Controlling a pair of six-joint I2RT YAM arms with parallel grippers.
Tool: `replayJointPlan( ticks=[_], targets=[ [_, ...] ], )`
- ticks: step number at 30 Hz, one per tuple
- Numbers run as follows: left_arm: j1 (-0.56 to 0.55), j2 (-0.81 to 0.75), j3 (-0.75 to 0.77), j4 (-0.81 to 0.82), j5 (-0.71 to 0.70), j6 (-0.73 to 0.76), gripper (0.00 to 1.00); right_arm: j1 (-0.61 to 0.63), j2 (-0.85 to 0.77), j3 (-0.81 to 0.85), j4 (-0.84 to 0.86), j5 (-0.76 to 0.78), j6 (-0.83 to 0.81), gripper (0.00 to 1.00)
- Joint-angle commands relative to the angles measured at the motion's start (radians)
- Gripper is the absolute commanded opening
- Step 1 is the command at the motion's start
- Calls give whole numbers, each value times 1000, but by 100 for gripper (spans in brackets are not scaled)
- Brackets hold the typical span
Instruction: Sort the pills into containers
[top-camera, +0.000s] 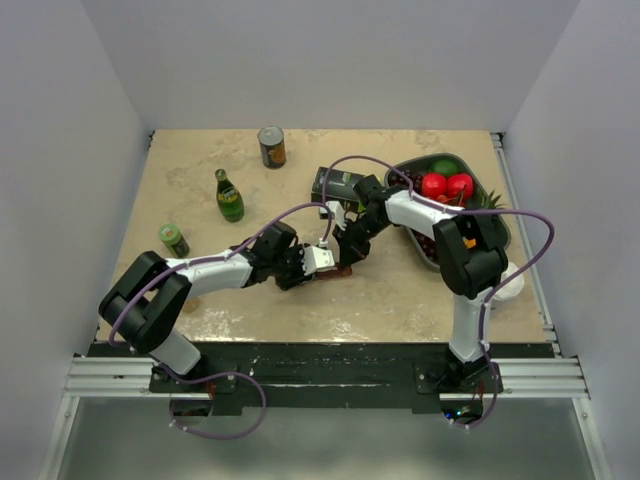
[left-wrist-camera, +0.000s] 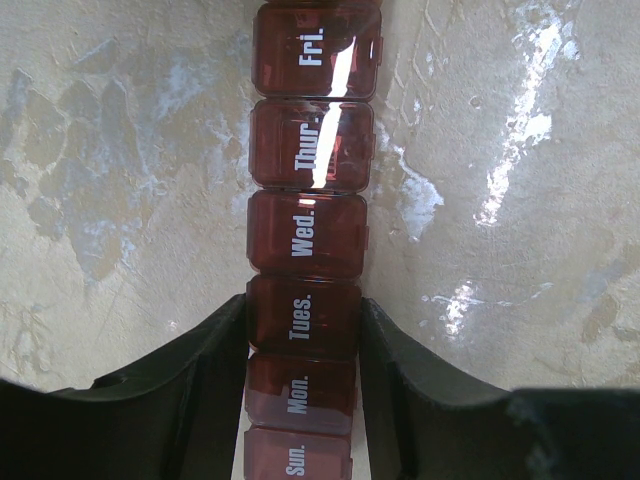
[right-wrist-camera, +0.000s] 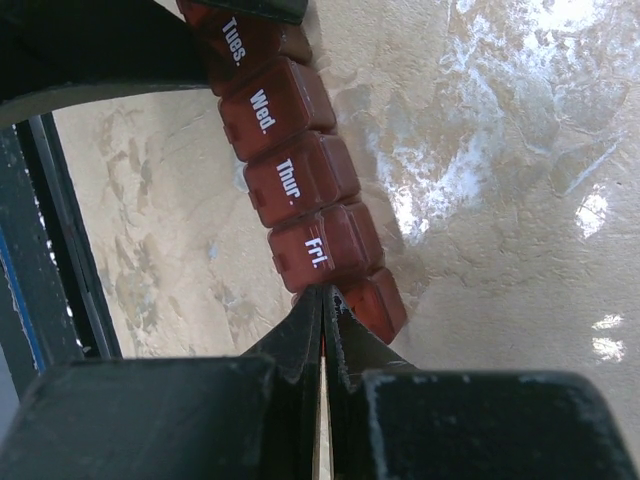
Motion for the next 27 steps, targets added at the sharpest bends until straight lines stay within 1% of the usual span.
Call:
replayJointPlan(
  ticks=[1,2,5,6,9,12,16,23,24,27],
  targets=[
    [-1,48,-12,-82,-43,0,6,0,14,5,-31,43,-70,0],
    [-1,49,-12,-84,-43,0,6,-3,-12,18,-66,14,-88,0],
    [-1,51,-12,-84,-43,0,6,-15,-69,16,-86,-79,-133,0],
    [-1,52,-12,-84,-42,0,6,-19,-102,13,-85,-90,-143,0],
    [-2,57,-10,-85,-42,-1,6,-27,-130,13,-98,-119,-162,0],
    [-1,58,-10,-85,-42,-1,6,-29,-121,16,-105,-113,-171,0],
    [-2,61,-7,-88,-42,-4,6,-29,-91,10,-83,-80,-142,0],
    [-1,75,0,-99,-39,-3,6,-24,63,7,-27,107,-56,0],
    [-2,75,0,-101,-39,-4,6,-24,66,6,-22,132,-39,0],
    [-1,75,2,-99,-39,-4,6,-26,60,4,-14,140,-33,0]
  ],
)
